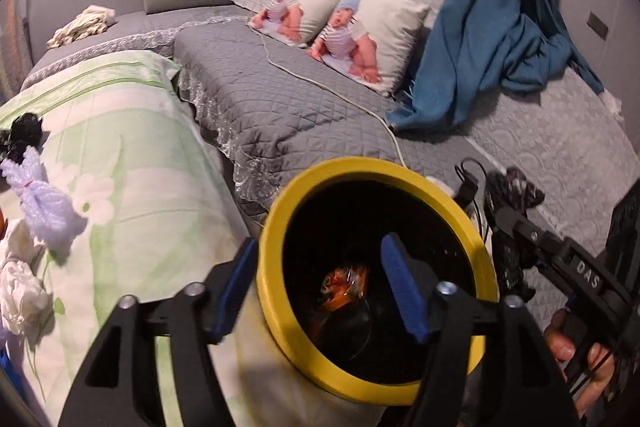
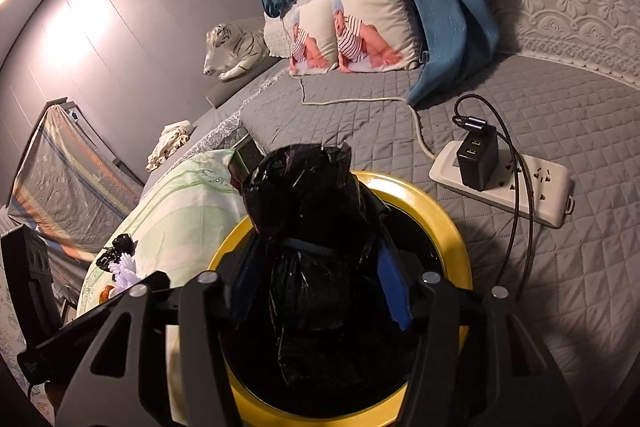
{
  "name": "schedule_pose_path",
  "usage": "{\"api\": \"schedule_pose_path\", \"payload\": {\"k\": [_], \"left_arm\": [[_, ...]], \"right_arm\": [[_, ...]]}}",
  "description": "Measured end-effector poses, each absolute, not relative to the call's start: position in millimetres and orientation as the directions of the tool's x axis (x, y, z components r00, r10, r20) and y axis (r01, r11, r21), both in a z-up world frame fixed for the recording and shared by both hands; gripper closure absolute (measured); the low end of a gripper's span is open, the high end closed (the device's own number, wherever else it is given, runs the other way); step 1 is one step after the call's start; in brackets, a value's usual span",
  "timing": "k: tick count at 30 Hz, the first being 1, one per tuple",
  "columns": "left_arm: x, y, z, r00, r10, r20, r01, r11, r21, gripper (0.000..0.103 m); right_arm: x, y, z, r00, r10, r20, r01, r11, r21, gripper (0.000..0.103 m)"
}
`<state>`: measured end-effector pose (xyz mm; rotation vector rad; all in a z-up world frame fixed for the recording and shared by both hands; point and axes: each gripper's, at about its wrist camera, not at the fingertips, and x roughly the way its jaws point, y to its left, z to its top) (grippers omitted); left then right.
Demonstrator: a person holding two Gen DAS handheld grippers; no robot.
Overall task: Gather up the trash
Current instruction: 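Open both grippers to drop the chip bag and black bag into the bin, then move both grippers back over the remaining trash on the bed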
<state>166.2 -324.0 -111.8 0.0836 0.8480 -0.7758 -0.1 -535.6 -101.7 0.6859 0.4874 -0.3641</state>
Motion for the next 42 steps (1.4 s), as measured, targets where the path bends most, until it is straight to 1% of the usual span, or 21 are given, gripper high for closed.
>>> {"api": "schedule_pose_path", "payload": {"k": [1, 3, 5, 6, 8, 10, 15, 17, 18, 20, 22, 24, 27, 31, 36, 42], "left_arm": [[166.8, -321.0, -109.7, 0.419, -0.586, -0.694, 0.641, 0.732, -0.231, 0.030], [167.1, -313.8, -103.7, 0.457, -0.581, -0.673, 0.628, 0.747, -0.219, 0.024], [166.7, -304.7, -97.9, 0.492, -0.578, -0.651, 0.616, 0.760, -0.209, 0.016], [166.6, -300.3, -95.5, 0.504, -0.577, -0.643, 0.610, 0.765, -0.208, 0.012], [168.2, -291.4, -89.5, 0.524, -0.572, -0.631, 0.597, 0.775, -0.207, 0.011], [170.5, -283.4, -84.0, 0.538, -0.568, -0.622, 0.586, 0.783, -0.208, 0.009], [178.6, -252.0, -67.5, 0.587, -0.560, -0.584, 0.544, 0.807, -0.227, 0.008], [181.8, -235.5, -58.2, 0.615, -0.556, -0.560, 0.522, 0.819, -0.239, 0.008], [183.6, -226.8, -53.1, 0.631, -0.546, -0.551, 0.507, 0.828, -0.239, 0.008], [185.3, -211.7, -45.7, 0.671, -0.503, -0.545, 0.474, 0.856, -0.207, 0.008], [186.6, -197.9, -39.9, 0.719, -0.433, -0.544, 0.432, 0.891, -0.138, 0.008], [190.1, -179.3, -32.7, 0.758, -0.381, -0.529, 0.386, 0.916, -0.107, 0.008], [194.6, -149.4, -23.0, 0.804, -0.316, -0.503, 0.311, 0.945, -0.097, 0.008], [198.3, -110.3, -10.1, 0.859, -0.200, -0.471, 0.201, 0.978, -0.050, 0.008], [199.1, -54.6, 1.8, 0.891, -0.129, -0.436, 0.103, 0.991, -0.084, 0.008], [188.6, -7.6, 13.4, 0.926, 0.000, -0.376, -0.003, 1.000, -0.006, 0.008]], "right_arm": [[-0.5, -535.4, -100.7, 0.829, -0.160, -0.535, 0.469, 0.721, 0.510, 0.040], [0.4, -534.0, -98.1, 0.826, -0.175, -0.536, 0.475, 0.728, 0.494, 0.040], [1.1, -532.8, -96.4, 0.823, -0.183, -0.537, 0.479, 0.732, 0.485, 0.039], [1.6, -532.7, -95.9, 0.824, -0.180, -0.537, 0.478, 0.731, 0.488, 0.035], [0.9, -531.6, -94.2, 0.825, -0.182, -0.535, 0.480, 0.727, 0.492, 0.032], [0.7, -530.5, -92.0, 0.822, -0.192, -0.536, 0.485, 0.729, 0.483, 0.031], [1.2, -519.7, -77.9, 0.838, -0.206, -0.506, 0.466, 0.752, 0.465, 0.024], [0.5, -514.1, -70.0, 0.852, -0.212, -0.479, 0.451, 0.764, 0.462, 0.020], [0.0, -510.3, -64.4, 0.863, -0.216, -0.456, 0.437, 0.771, 0.464, 0.015], [-0.3, -503.6, -54.8, 0.882, -0.221, -0.417, 0.415, 0.785, 0.460, 0.012], [-0.2, -492.4, -42.9, 0.896, -0.241, -0.374, 0.400, 0.804, 0.439, 0.008], [1.4, -480.4, -31.6, 0.906, -0.260, -0.333, 0.387, 0.826, 0.410, 0.008], [7.7, -461.8, -17.1, 0.913, -0.279, -0.298, 0.378, 0.854, 0.358, 0.008], [18.1, -438.0, -3.1, 0.931, -0.250, -0.265, 0.328, 0.891, 0.313, 0.008], [37.9, -403.9, 9.2, 0.943, -0.206, -0.260, 0.271, 0.929, 0.250, 0.008], [62.3, -365.7, 22.3, 0.956, -0.140, -0.259, 0.195, 0.960, 0.201, 0.008]]}}
